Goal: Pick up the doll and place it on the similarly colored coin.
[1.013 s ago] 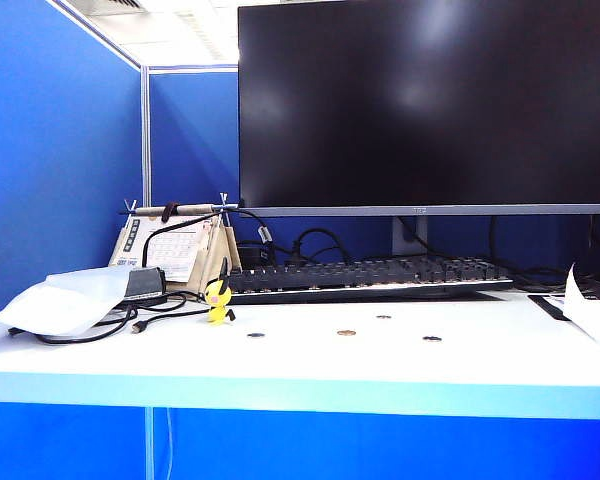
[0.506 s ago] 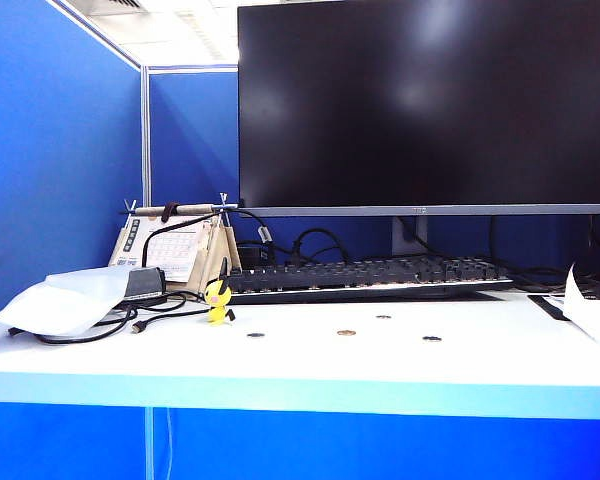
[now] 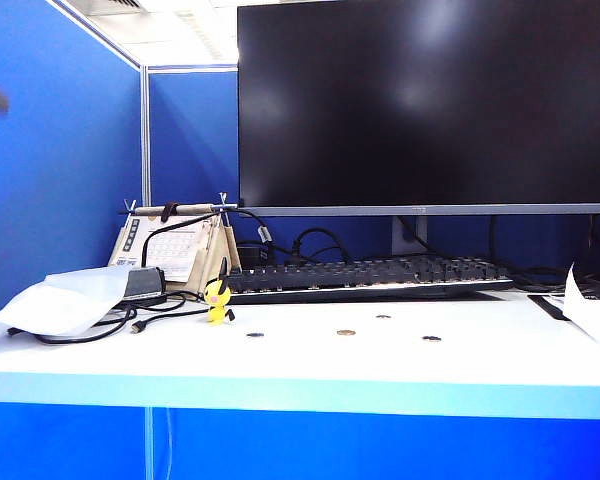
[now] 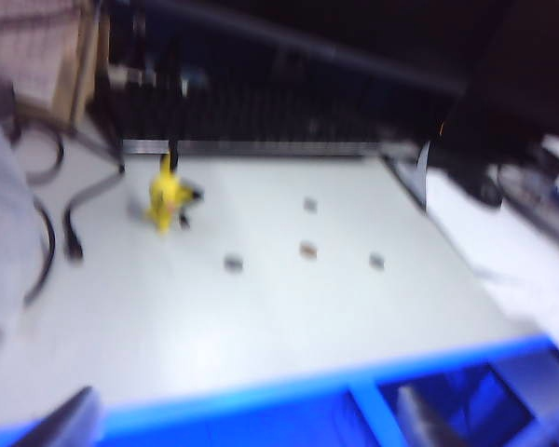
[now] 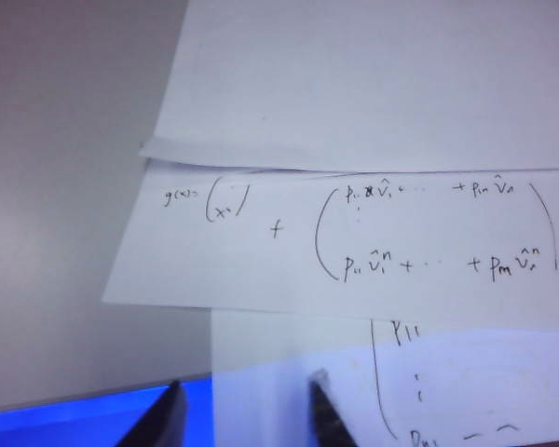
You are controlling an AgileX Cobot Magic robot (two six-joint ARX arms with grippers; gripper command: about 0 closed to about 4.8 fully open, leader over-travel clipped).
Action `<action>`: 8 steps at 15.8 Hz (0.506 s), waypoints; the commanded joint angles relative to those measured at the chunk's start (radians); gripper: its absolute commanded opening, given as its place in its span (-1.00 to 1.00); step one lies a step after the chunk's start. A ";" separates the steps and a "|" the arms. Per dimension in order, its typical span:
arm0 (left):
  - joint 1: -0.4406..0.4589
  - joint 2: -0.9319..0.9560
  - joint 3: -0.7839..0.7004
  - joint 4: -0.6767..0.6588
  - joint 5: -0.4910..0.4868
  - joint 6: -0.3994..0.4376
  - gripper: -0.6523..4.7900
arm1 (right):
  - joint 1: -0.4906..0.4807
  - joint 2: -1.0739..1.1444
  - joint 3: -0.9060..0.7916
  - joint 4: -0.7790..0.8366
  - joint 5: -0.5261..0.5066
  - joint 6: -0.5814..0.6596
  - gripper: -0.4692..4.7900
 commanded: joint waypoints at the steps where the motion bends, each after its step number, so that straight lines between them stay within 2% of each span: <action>1: 0.001 0.093 0.032 0.124 -0.053 -0.008 1.00 | 0.001 -0.003 0.003 0.012 0.003 0.003 -0.17; 2: 0.000 0.147 0.070 0.127 -0.047 -0.007 1.00 | 0.001 -0.002 0.003 0.012 0.003 0.003 -0.17; 6: 0.000 0.587 0.423 0.139 -0.077 0.050 1.00 | 0.001 -0.002 0.003 0.012 0.003 0.003 -0.17; 7: 0.000 0.692 0.484 0.183 -0.091 0.046 1.00 | 0.001 -0.002 0.003 0.012 0.003 0.003 -0.17; 8: -0.005 0.805 0.509 0.308 -0.120 0.042 1.00 | 0.001 -0.002 0.003 0.012 0.003 0.003 -0.17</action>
